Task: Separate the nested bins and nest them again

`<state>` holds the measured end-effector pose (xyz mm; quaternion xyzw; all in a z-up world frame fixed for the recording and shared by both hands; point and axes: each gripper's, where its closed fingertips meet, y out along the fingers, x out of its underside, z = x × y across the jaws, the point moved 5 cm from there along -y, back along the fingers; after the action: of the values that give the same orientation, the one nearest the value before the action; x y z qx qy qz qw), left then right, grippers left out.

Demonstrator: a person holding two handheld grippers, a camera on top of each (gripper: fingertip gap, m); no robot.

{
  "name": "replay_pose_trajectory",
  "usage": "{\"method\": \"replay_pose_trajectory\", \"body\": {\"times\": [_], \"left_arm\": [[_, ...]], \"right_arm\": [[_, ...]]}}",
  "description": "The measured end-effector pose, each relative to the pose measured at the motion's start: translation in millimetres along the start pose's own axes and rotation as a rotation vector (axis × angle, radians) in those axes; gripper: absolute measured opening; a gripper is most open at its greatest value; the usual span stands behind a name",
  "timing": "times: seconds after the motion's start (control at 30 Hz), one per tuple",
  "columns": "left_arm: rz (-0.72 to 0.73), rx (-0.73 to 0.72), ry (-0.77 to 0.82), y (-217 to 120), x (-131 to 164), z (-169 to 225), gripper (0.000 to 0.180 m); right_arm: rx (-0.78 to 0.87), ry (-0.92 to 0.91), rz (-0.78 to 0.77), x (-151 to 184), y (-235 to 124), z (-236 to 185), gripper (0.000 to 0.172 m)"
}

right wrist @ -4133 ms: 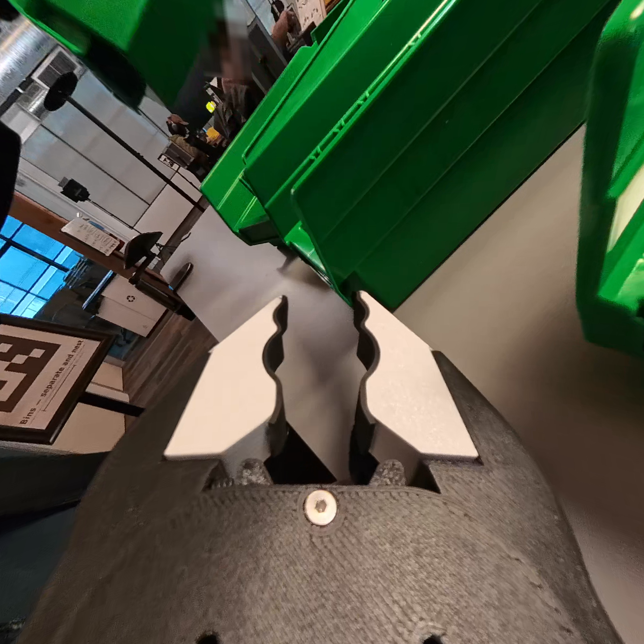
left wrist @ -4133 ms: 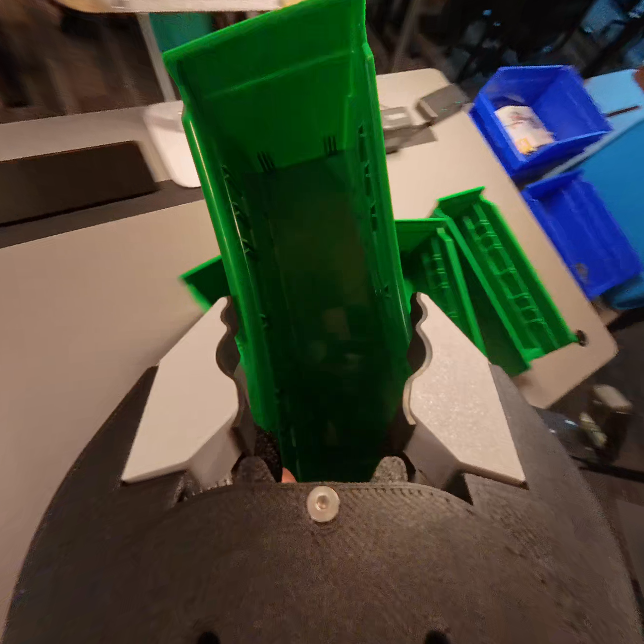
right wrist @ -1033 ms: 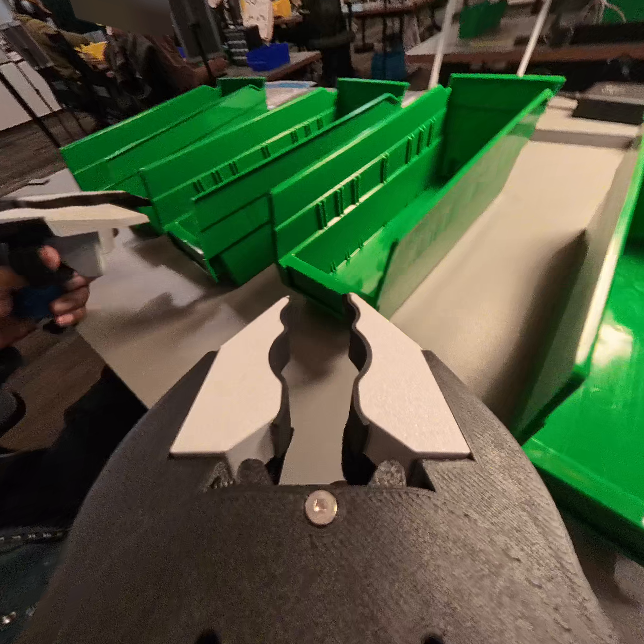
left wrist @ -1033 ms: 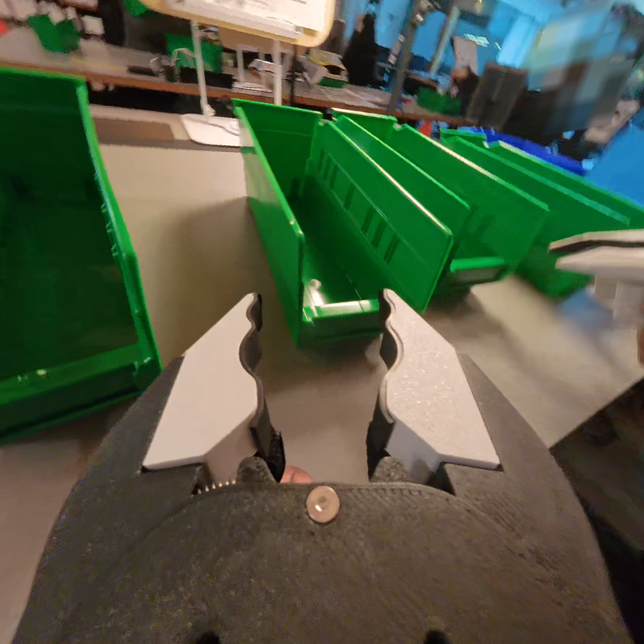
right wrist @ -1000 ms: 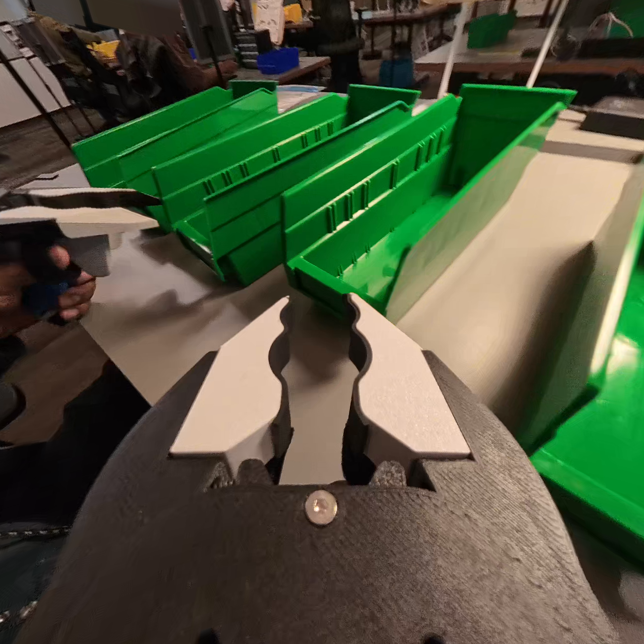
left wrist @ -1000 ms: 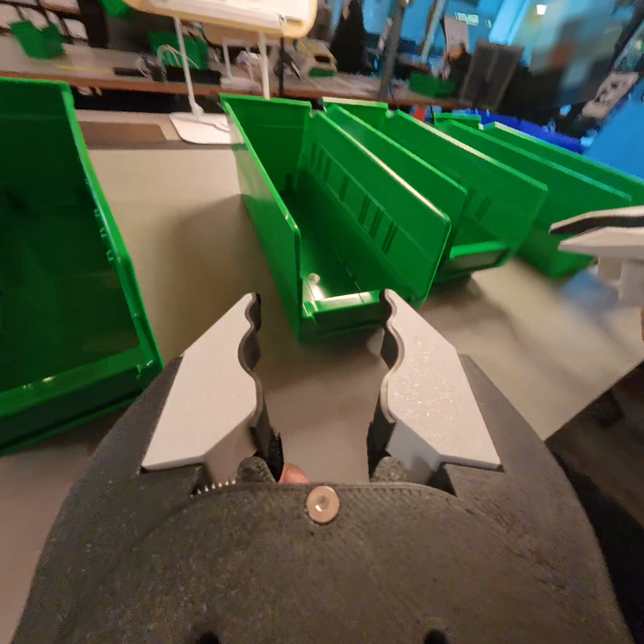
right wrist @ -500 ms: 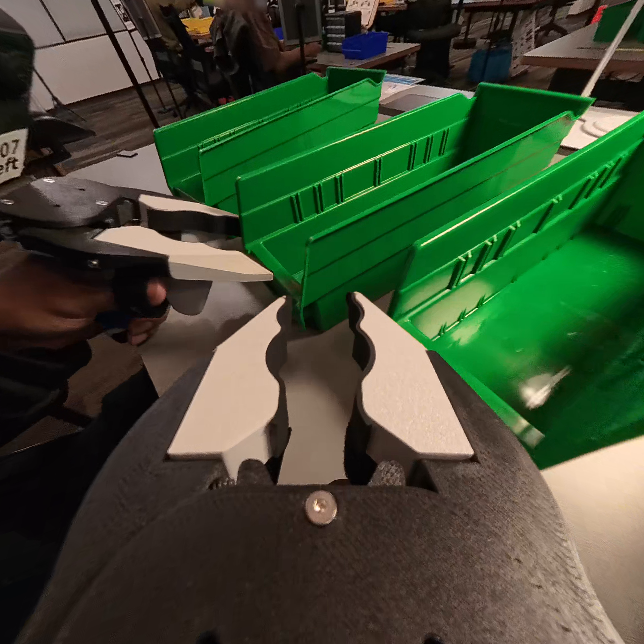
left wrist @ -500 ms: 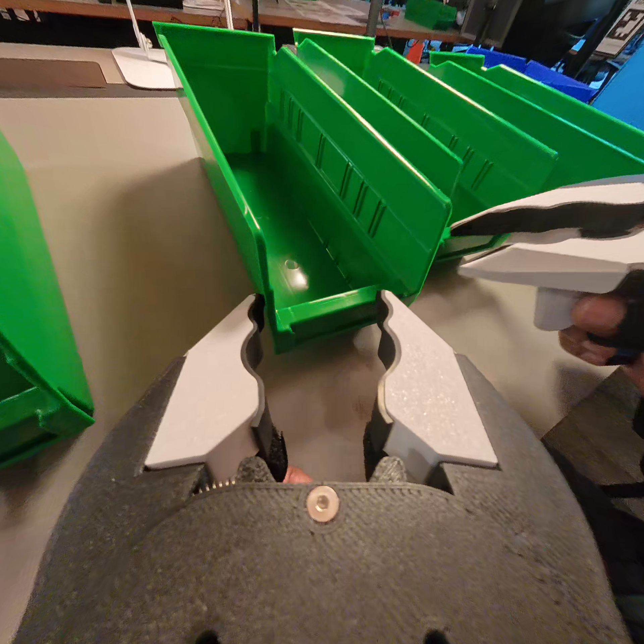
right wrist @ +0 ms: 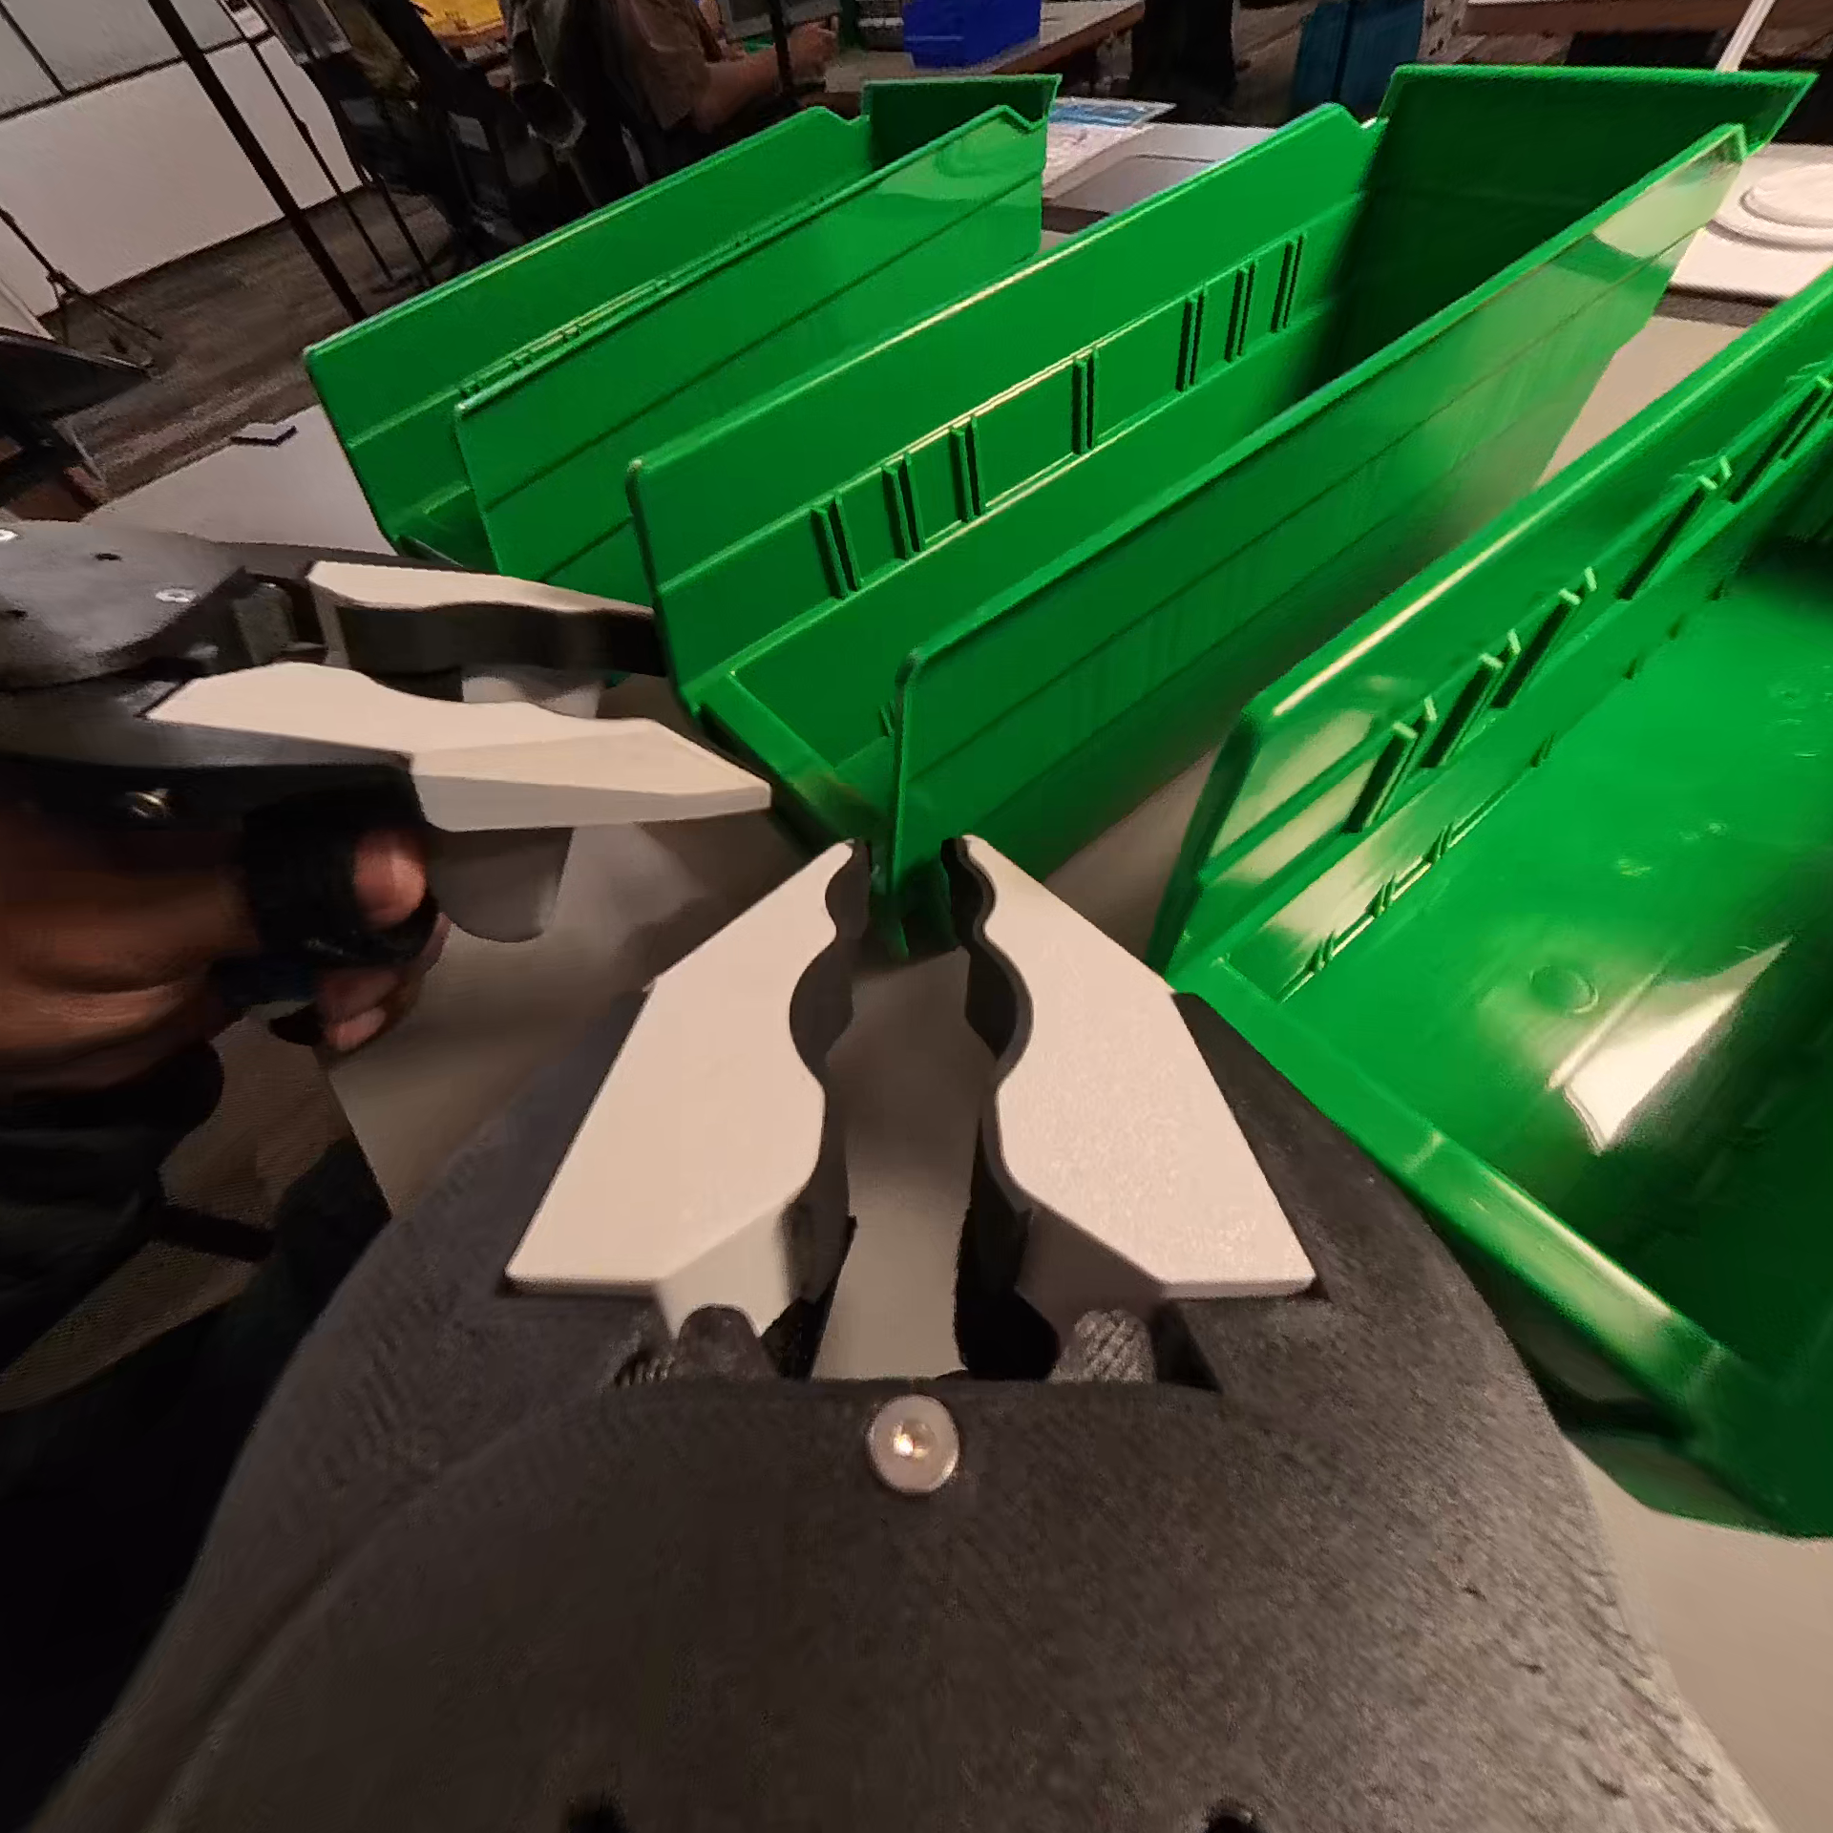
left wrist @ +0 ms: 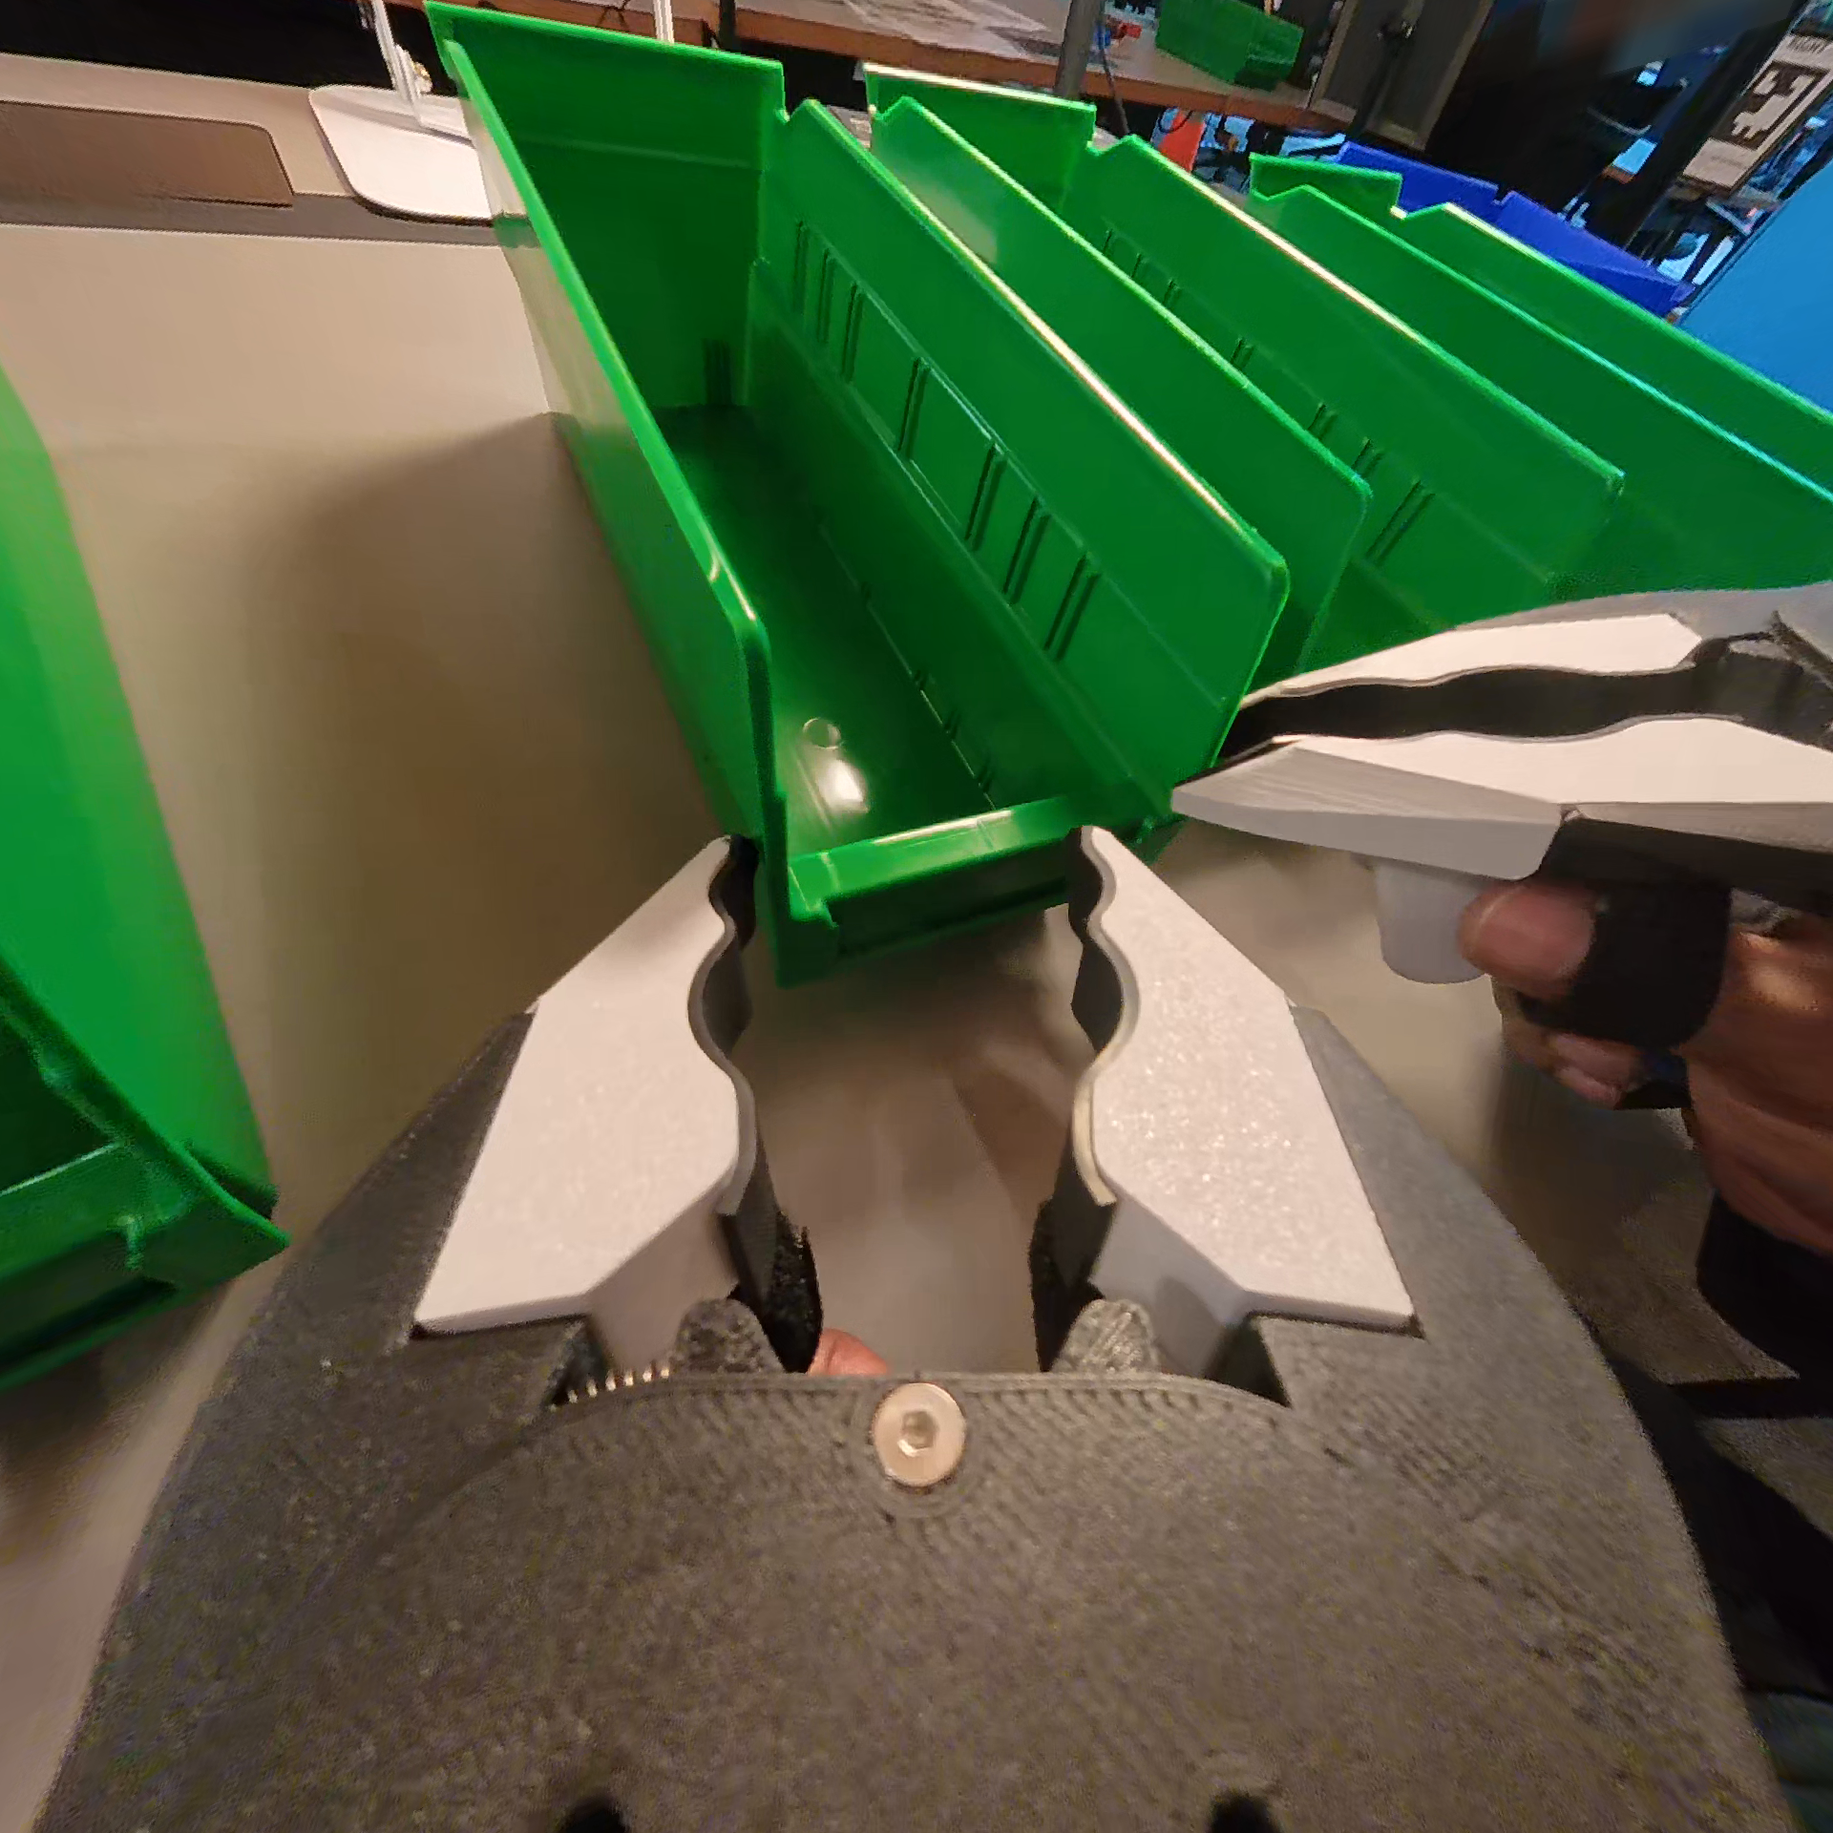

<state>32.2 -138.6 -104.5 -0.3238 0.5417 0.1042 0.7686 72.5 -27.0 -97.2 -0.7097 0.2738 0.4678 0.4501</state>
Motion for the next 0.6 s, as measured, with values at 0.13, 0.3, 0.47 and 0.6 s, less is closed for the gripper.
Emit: {"method": "replay_pose_trajectory", "body": {"times": [0.13, 0.3, 0.47, 0.6], "left_arm": [[-0.008, 0.002, -0.017, 0.3, 1.4, 1.6, 0.059], [-0.011, -0.013, -0.012, 1.1, 1.7, 3.1, 0.059], [0.035, 0.024, -0.007, -12.2, 2.2, 5.3, 0.061], [0.079, 0.064, 0.046, -33.6, 9.1, 6.2, 0.063]], "right_arm": [[0.001, 0.037, -0.013, 3.1, 3.4, 3.8, 0.016], [0.028, 0.079, -0.016, -0.5, 11.8, 8.0, 0.014], [-0.071, 0.101, 0.051, 1.0, -10.7, 1.7, 0.016], [-0.047, 0.063, 0.119, 8.7, -56.3, 2.6, 0.022]]}}
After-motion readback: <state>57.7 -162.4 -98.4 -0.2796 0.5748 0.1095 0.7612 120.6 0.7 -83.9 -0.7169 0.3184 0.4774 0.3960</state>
